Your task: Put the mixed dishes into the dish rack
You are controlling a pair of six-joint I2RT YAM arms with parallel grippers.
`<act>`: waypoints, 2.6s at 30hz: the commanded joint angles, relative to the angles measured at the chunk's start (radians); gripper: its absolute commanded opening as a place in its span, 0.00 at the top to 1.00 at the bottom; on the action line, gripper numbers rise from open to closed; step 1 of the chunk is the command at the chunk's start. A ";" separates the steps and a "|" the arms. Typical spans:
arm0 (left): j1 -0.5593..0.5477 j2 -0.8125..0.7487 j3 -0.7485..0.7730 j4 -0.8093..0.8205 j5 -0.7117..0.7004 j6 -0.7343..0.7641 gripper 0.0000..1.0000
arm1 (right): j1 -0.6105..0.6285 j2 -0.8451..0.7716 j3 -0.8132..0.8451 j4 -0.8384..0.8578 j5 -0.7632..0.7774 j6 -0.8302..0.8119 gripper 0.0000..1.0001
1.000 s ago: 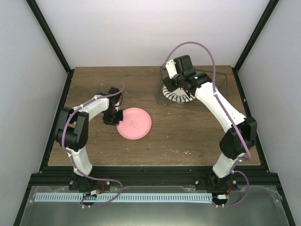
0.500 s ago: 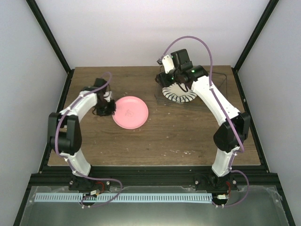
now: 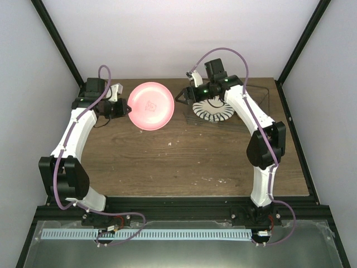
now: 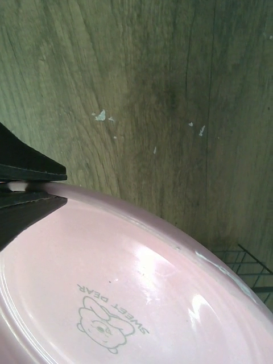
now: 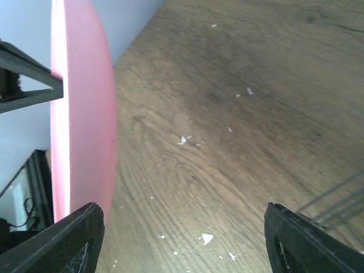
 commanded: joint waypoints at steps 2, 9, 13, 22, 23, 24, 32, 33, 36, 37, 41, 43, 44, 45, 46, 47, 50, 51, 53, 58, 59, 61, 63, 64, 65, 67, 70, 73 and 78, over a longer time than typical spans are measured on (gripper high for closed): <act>0.000 -0.002 -0.002 0.082 0.066 -0.009 1.00 | 0.015 -0.033 -0.031 0.110 -0.159 0.030 0.22; -0.008 0.007 -0.019 0.114 0.059 -0.016 1.00 | 0.060 -0.027 -0.032 0.141 -0.200 0.034 0.22; -0.009 0.008 -0.029 0.114 0.053 -0.010 1.00 | 0.072 -0.036 -0.030 0.118 -0.114 0.009 0.22; -0.007 -0.021 -0.055 0.106 0.050 0.002 1.00 | 0.050 -0.051 -0.006 0.050 0.157 -0.023 0.20; -0.008 -0.023 -0.056 0.103 0.048 0.004 1.00 | 0.045 -0.054 -0.006 0.050 0.172 -0.022 0.20; -0.008 -0.024 -0.057 0.100 0.044 0.007 1.00 | 0.040 -0.057 -0.006 0.049 0.190 -0.021 0.20; -0.007 -0.022 -0.070 0.067 0.017 0.043 1.00 | 0.003 -0.105 -0.010 0.080 0.282 0.011 0.19; -0.007 -0.020 -0.072 0.066 0.021 0.049 1.00 | 0.002 -0.113 -0.011 0.091 0.276 0.020 0.19; -0.007 -0.014 -0.082 0.074 0.034 0.048 1.00 | 0.002 -0.116 -0.015 0.127 0.185 0.047 0.18; -0.007 -0.012 -0.088 0.082 0.043 0.044 1.00 | 0.002 -0.114 -0.021 0.142 0.127 0.058 0.18; -0.019 -0.006 -0.114 0.129 0.047 0.014 1.00 | 0.025 -0.126 -0.099 0.240 -0.054 0.098 0.17; -0.028 -0.004 -0.124 0.154 0.050 0.000 1.00 | 0.042 -0.126 -0.134 0.270 -0.075 0.109 0.17; -0.035 -0.003 -0.126 0.162 0.049 -0.004 1.00 | 0.046 -0.118 -0.142 0.269 -0.074 0.110 0.17; -0.040 -0.001 -0.125 0.168 0.049 -0.008 1.00 | 0.049 -0.110 -0.145 0.266 -0.078 0.111 0.17; -0.046 0.001 -0.122 0.173 0.049 -0.011 1.00 | 0.050 -0.103 -0.151 0.265 -0.084 0.110 0.17; -0.051 0.005 -0.119 0.177 0.048 -0.014 1.00 | 0.051 -0.099 -0.156 0.270 -0.089 0.110 0.17; -0.067 0.016 -0.101 0.185 0.049 -0.021 1.00 | 0.057 -0.087 -0.176 0.281 -0.104 0.104 0.17; -0.072 0.021 -0.095 0.187 0.050 -0.023 1.00 | 0.061 -0.080 -0.177 0.281 -0.111 0.102 0.17; -0.081 0.028 -0.082 0.193 0.052 -0.030 1.00 | 0.070 -0.066 -0.176 0.277 -0.115 0.097 0.20; -0.095 0.042 -0.063 0.198 0.051 -0.038 1.00 | 0.081 -0.058 -0.176 0.276 -0.123 0.081 0.37; -0.096 0.042 -0.063 0.199 0.050 -0.039 1.00 | 0.081 -0.059 -0.176 0.276 -0.123 0.077 0.41; -0.096 0.043 -0.061 0.204 0.050 -0.043 1.00 | 0.081 -0.060 -0.172 0.272 -0.128 0.065 0.50; -0.099 0.045 -0.057 0.205 0.049 -0.045 1.00 | 0.081 -0.053 -0.165 0.263 -0.137 0.058 0.60; -0.100 0.046 -0.055 0.205 0.049 -0.045 1.00 | 0.081 -0.049 -0.162 0.256 -0.140 0.055 0.65; -0.100 0.048 -0.054 0.206 0.047 -0.048 1.00 | 0.081 -0.046 -0.156 0.248 -0.139 0.054 0.71; -0.102 0.050 -0.052 0.208 0.045 -0.050 1.00 | 0.081 -0.041 -0.140 0.231 -0.131 0.044 0.80; -0.105 0.052 -0.053 0.212 0.038 -0.055 1.00 | 0.081 -0.045 -0.130 0.218 -0.105 0.032 0.85; -0.104 0.053 -0.051 0.211 0.034 -0.058 0.94 | 0.081 -0.053 -0.112 0.193 -0.063 0.012 0.88; -0.103 0.046 -0.044 0.195 0.018 -0.054 0.63 | 0.081 -0.059 -0.049 0.121 0.077 -0.046 0.91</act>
